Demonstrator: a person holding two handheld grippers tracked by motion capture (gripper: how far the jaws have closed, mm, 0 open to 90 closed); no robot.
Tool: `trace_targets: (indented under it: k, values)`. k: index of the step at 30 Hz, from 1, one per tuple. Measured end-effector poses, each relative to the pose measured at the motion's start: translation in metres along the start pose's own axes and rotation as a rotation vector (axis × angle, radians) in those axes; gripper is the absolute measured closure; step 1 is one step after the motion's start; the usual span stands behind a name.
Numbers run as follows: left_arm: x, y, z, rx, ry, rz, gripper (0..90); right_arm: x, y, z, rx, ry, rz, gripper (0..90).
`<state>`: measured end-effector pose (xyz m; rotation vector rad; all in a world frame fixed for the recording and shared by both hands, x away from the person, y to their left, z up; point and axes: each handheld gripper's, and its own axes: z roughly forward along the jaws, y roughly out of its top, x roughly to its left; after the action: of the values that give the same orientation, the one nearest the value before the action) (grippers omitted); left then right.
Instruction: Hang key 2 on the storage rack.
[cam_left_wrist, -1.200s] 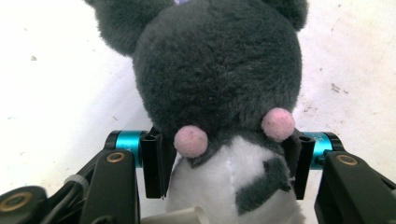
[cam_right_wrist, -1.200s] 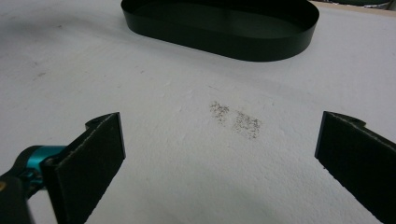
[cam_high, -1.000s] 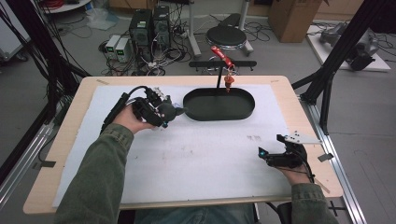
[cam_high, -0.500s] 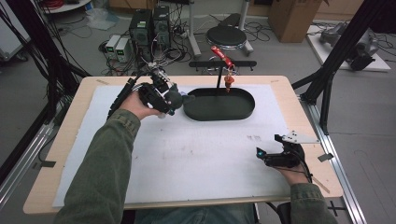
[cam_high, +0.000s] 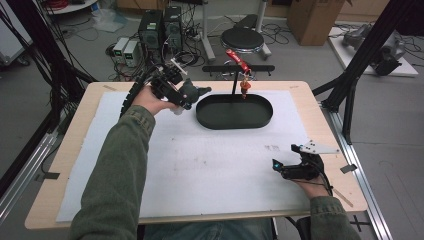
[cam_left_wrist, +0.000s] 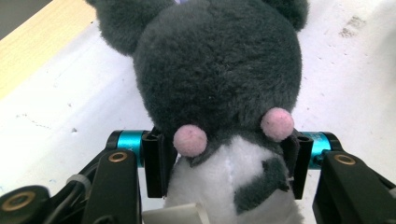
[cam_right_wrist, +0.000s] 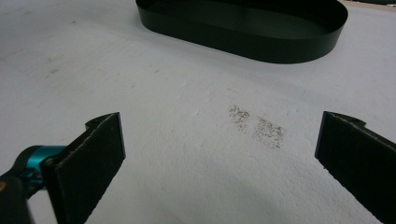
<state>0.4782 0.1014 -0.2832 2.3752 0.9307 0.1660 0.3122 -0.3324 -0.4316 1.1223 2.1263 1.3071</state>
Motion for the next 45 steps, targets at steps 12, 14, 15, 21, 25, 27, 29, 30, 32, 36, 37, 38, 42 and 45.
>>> trace_targets:
  k: [12,14,15,21,25,27,29,30,32,36,37,38,42,45]
  values:
    - [-0.01,0.032,0.006,0.003,-0.013,0.053,48.4,0.0,-0.001,0.001,0.007,0.031,0.008,0.9]
    - [-0.01,0.037,0.005,-0.004,-0.022,0.042,48.4,0.0,-0.001,0.001,0.007,0.03,0.012,0.9]
    - [-0.01,0.038,0.004,-0.008,-0.025,0.032,48.4,0.0,-0.001,0.001,0.008,0.029,0.012,0.9]
    - [0.001,0.037,0.001,-0.01,-0.02,-0.02,48.5,-0.001,-0.002,-0.001,0.008,0.026,0.02,0.9]
    - [0.006,0.036,-0.004,-0.046,-0.035,-0.027,48.4,-0.001,-0.002,-0.001,0.008,0.021,0.019,0.9]
    - [0.007,0.035,-0.005,-0.056,-0.04,-0.031,48.4,-0.001,-0.002,0.0,0.013,0.022,0.019,0.9]
    - [0.008,0.035,-0.006,-0.06,-0.037,-0.034,48.5,-0.001,-0.002,0.001,0.018,0.021,0.014,0.9]
    - [0.008,0.035,-0.006,-0.061,-0.039,-0.033,48.5,-0.001,-0.002,0.002,0.017,0.02,0.01,0.9]
    - [0.008,0.035,-0.006,-0.06,-0.051,-0.037,48.5,-0.001,-0.002,0.002,0.023,0.022,0.013,0.9]
    - [0.005,0.037,-0.004,-0.054,-0.056,-0.023,48.5,-0.001,-0.002,0.002,0.023,0.021,0.011,0.9]
    - [0.005,0.037,-0.003,-0.057,-0.054,-0.02,48.5,-0.001,-0.002,0.002,0.023,0.021,0.013,0.9]
    - [0.005,0.038,-0.003,-0.068,-0.045,-0.028,48.5,-0.001,-0.002,0.002,0.023,0.022,0.013,0.9]
    - [0.009,0.04,-0.003,-0.114,-0.05,-0.058,48.5,-0.001,-0.002,0.002,0.021,0.021,0.012,0.9]
    - [0.017,0.041,-0.001,-0.147,-0.052,-0.105,48.5,-0.001,-0.002,0.002,0.024,0.021,0.015,0.9]
